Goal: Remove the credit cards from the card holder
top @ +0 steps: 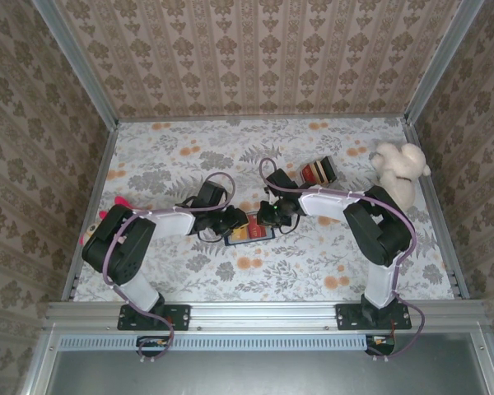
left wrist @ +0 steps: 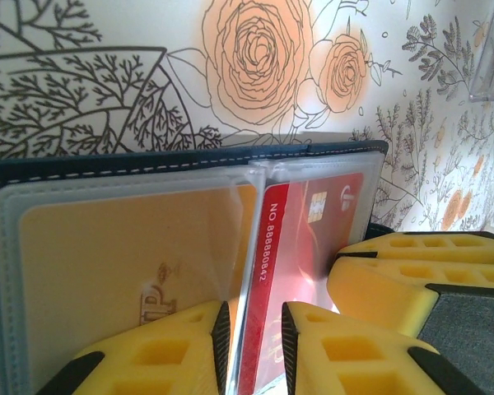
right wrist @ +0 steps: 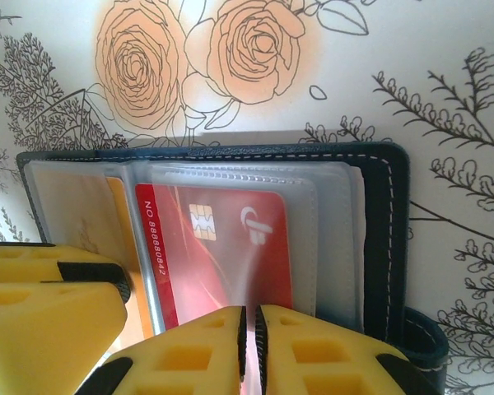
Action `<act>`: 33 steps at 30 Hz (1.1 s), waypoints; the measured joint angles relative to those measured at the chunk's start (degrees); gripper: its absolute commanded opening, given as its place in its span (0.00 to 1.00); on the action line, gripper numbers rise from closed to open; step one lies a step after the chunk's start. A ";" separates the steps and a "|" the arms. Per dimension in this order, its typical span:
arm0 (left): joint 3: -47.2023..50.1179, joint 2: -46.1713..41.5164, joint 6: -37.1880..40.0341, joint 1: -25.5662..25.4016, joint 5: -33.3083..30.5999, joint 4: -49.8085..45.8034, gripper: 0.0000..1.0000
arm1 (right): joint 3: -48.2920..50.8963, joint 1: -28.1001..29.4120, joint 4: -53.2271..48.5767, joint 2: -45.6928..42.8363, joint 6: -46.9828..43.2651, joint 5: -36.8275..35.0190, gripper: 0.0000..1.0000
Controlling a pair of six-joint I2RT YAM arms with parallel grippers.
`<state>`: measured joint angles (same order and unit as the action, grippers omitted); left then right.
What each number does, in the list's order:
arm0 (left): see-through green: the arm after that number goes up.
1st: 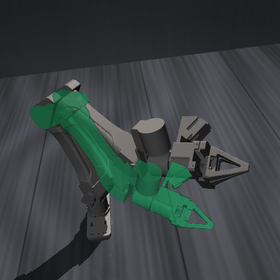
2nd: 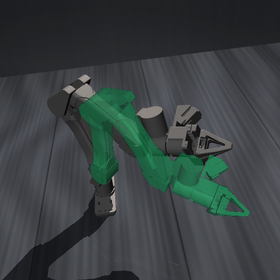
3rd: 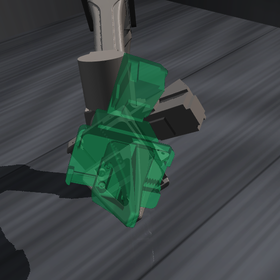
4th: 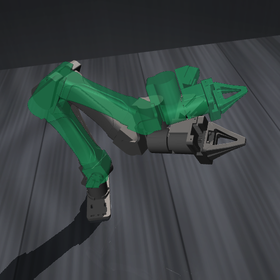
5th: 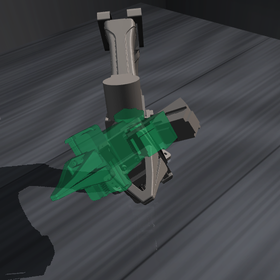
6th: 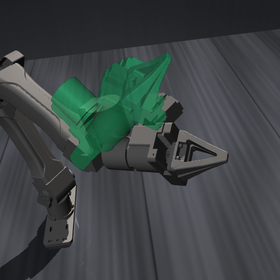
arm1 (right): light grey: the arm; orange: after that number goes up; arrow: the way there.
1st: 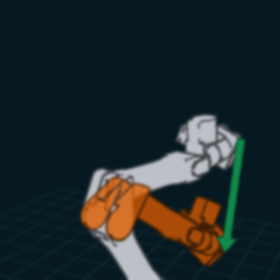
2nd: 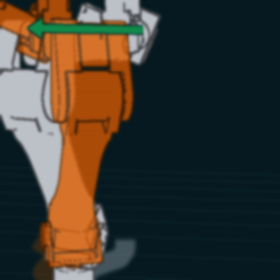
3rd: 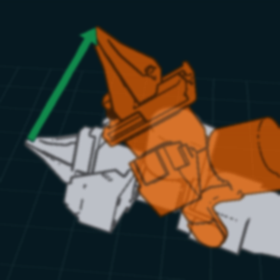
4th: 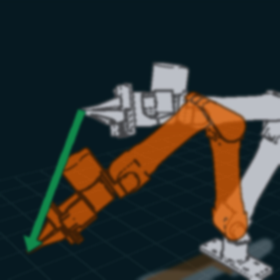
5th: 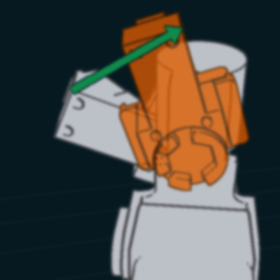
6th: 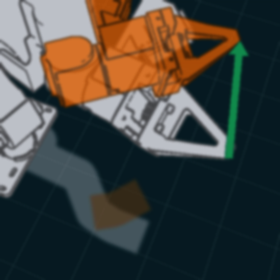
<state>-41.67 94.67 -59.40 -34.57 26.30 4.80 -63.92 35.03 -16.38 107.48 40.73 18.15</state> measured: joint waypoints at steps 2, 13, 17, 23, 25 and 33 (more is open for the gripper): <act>0.00 0.00 0.00 0.00 -0.02 0.00 0.27 | 0.07 -0.17 0.24 0.07 0.07 0.09 0.15; -0.02 0.02 0.13 0.11 -0.83 -0.74 0.29 | 2.99 -1.77 4.85 -0.39 1.51 3.50 0.15; -0.02 -0.70 0.55 0.17 -1.46 -2.16 0.29 | 3.78 -1.77 5.55 -0.94 1.51 3.04 0.15; -0.02 -0.66 0.59 0.17 -0.79 -1.62 0.26 | 4.42 -2.12 6.71 -0.92 2.64 3.85 0.14; -0.02 -0.66 0.55 0.17 -0.35 -1.14 0.25 | 4.70 -2.32 7.26 -0.92 3.06 4.48 0.14; -0.13 -0.68 1.16 0.07 0.20 -1.03 0.24 | 5.22 -2.62 8.13 -0.92 3.45 5.22 0.14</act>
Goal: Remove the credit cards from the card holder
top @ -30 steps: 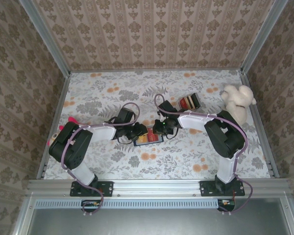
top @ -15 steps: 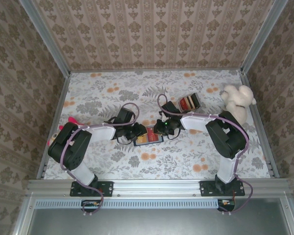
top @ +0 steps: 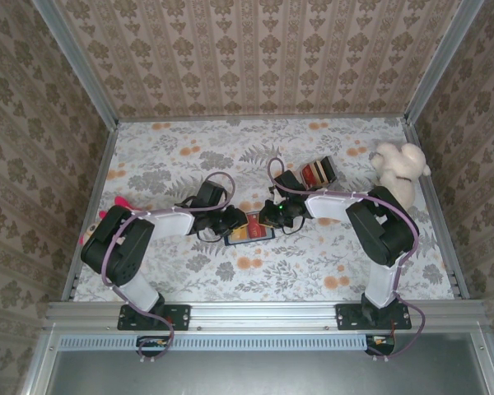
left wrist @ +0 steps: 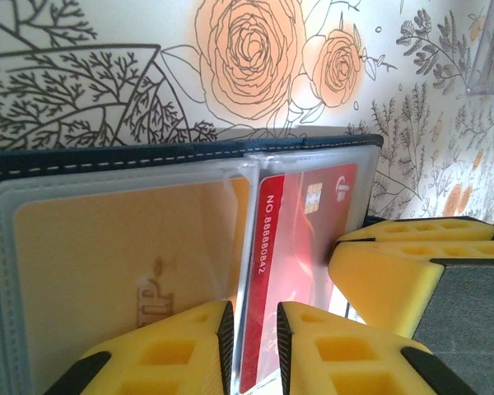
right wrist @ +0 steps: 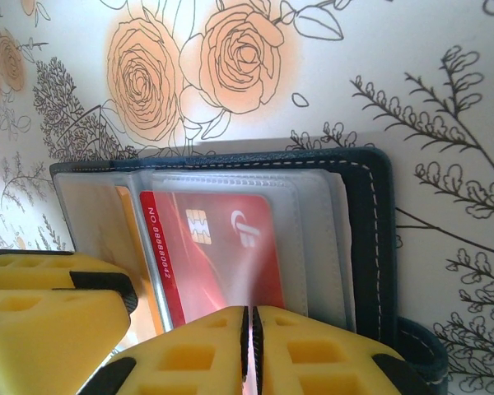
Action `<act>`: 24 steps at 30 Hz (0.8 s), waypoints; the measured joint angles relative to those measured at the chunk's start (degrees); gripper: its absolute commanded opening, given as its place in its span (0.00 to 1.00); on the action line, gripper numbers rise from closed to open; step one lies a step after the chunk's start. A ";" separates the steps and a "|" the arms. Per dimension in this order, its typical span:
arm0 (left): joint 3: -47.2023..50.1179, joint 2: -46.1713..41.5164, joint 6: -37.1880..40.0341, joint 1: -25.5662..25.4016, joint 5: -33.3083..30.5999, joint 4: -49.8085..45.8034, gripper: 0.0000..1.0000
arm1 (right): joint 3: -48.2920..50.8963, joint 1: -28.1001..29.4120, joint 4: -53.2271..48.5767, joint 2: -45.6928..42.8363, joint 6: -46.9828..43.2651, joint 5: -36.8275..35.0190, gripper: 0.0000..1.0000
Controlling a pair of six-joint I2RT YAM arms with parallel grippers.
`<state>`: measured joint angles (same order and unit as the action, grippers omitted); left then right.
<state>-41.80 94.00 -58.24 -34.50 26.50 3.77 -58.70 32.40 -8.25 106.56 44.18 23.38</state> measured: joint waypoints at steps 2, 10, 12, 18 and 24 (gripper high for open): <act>-0.22 0.00 0.04 -0.17 0.02 -0.33 0.24 | 0.00 0.00 0.02 0.00 0.02 0.02 0.14; -0.90 1.09 0.00 -1.09 0.09 0.48 0.24 | 0.07 0.00 0.17 0.00 0.24 0.00 0.13; -0.90 1.31 0.00 -1.09 0.07 0.48 0.24 | 0.22 -0.09 0.37 0.00 0.39 0.02 0.13; -1.77 2.38 -0.04 -1.31 0.04 -0.02 0.29 | 0.28 -0.22 0.44 0.00 0.83 0.26 0.14; -3.58 2.56 0.13 -1.97 -1.75 -3.43 0.31 | 0.31 -0.26 0.46 0.00 0.85 0.26 0.13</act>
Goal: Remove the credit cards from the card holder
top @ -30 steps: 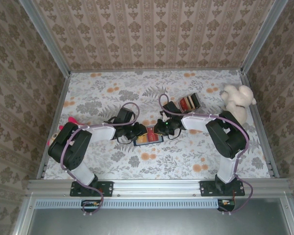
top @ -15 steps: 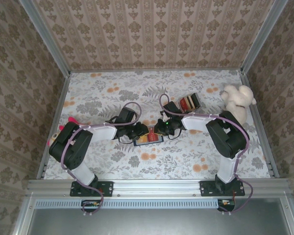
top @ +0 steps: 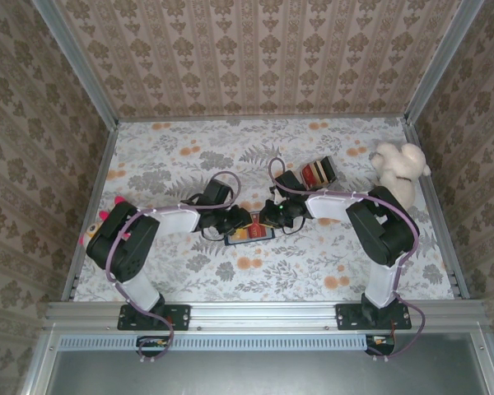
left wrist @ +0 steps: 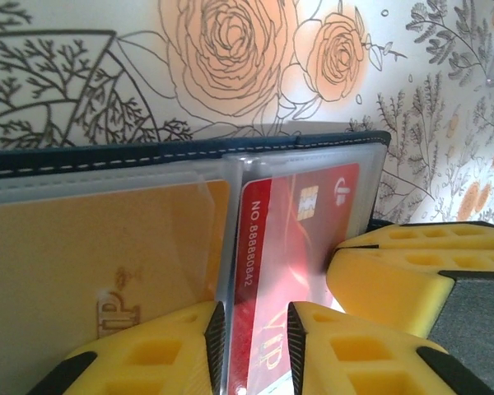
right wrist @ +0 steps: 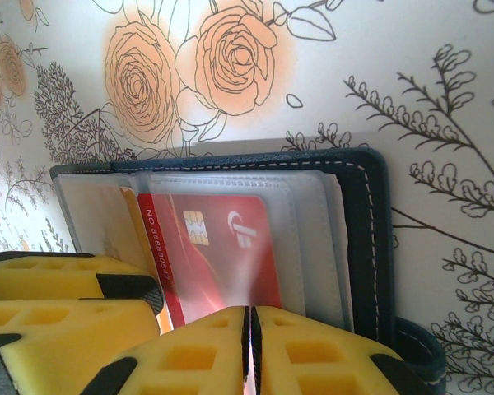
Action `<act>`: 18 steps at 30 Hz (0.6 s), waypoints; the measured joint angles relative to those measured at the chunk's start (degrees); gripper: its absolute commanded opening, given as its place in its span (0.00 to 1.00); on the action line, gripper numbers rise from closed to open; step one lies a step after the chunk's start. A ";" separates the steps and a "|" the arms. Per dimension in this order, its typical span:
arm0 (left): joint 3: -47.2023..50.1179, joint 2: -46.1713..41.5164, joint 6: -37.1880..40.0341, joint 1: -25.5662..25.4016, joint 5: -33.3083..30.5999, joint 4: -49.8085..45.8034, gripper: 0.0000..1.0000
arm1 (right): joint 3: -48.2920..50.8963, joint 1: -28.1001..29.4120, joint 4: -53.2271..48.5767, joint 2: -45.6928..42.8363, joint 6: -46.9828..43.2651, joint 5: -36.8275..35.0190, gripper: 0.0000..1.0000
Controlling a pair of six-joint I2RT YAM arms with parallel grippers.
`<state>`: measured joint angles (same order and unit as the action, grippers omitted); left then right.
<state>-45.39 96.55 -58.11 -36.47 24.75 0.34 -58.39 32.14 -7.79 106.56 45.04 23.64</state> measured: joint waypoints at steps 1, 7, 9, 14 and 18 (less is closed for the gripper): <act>-0.09 0.00 0.04 0.00 -0.20 -0.33 0.32 | 0.00 0.00 0.00 0.00 0.00 0.02 0.13; -1.36 0.98 0.20 -0.26 -0.55 -1.88 0.33 | 0.24 -0.07 0.39 0.00 0.09 0.42 0.13; -1.64 1.18 0.24 -0.26 -0.48 -2.10 0.32 | 0.42 -0.24 0.76 0.00 0.20 0.85 0.13; -1.70 1.33 0.24 -0.24 -0.13 -2.05 0.30 | 0.98 -0.76 2.03 0.24 0.57 2.91 0.13; -1.64 1.73 0.24 -0.15 0.66 -1.07 0.26 | 1.14 -1.14 2.91 0.57 1.09 4.52 0.14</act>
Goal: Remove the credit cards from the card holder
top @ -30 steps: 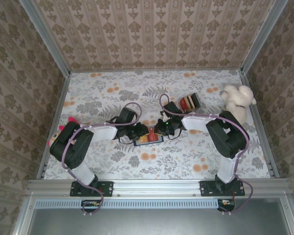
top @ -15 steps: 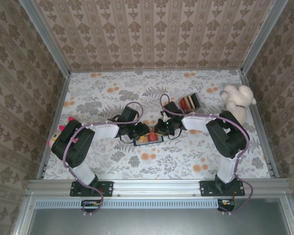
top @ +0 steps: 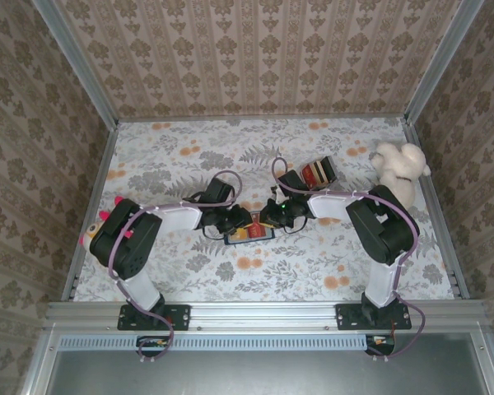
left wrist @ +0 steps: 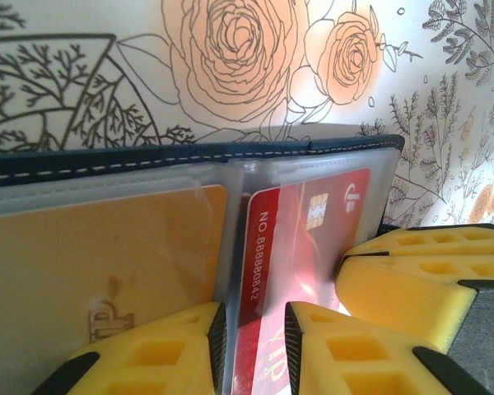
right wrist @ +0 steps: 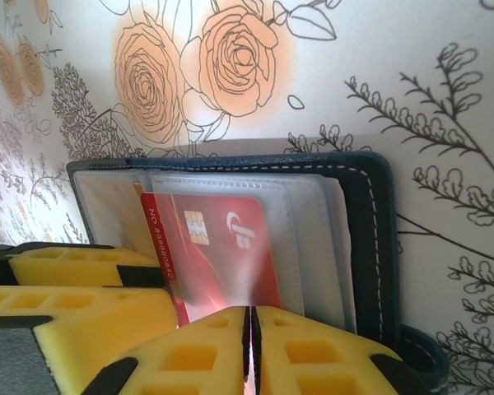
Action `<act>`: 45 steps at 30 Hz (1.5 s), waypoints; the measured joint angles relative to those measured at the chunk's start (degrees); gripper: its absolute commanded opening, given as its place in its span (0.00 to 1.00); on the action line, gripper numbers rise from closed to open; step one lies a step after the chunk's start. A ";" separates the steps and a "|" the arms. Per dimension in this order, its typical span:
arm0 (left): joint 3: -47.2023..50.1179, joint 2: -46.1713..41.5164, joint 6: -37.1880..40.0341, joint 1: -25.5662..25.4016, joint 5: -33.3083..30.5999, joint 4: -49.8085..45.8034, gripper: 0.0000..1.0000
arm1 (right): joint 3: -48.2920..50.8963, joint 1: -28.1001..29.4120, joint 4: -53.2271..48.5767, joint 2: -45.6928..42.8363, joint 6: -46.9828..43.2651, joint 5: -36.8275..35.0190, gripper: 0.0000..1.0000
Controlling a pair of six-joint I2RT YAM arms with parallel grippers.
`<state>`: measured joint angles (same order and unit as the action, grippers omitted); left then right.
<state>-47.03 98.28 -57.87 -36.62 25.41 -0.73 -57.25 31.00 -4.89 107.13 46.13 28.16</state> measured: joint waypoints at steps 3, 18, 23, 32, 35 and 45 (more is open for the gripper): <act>0.57 0.20 0.00 0.28 1.09 1.77 0.22 | 0.00 -0.17 0.33 0.24 0.22 0.68 0.13; 3.98 -1.44 0.83 2.14 3.37 5.70 0.06 | 0.00 -0.26 0.37 0.31 0.31 0.81 0.13; 5.22 -2.43 1.33 2.97 3.72 6.43 0.00 | 0.00 -0.26 0.37 0.31 0.17 0.76 0.13; 6.67 -3.52 2.14 3.91 4.17 6.75 0.00 | 0.00 -0.26 0.28 0.31 0.13 0.61 0.13; 6.99 -4.83 2.64 4.17 4.09 5.70 0.00 | 0.00 -0.26 0.24 0.31 -0.04 0.61 0.14; 7.80 -10.86 5.62 5.14 2.40 -0.52 0.00 | -0.90 -0.09 -2.56 -0.92 -3.69 -1.03 0.23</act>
<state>-39.22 87.42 -52.25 -31.48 27.81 -1.26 -58.15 30.92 -7.44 106.21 42.44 27.14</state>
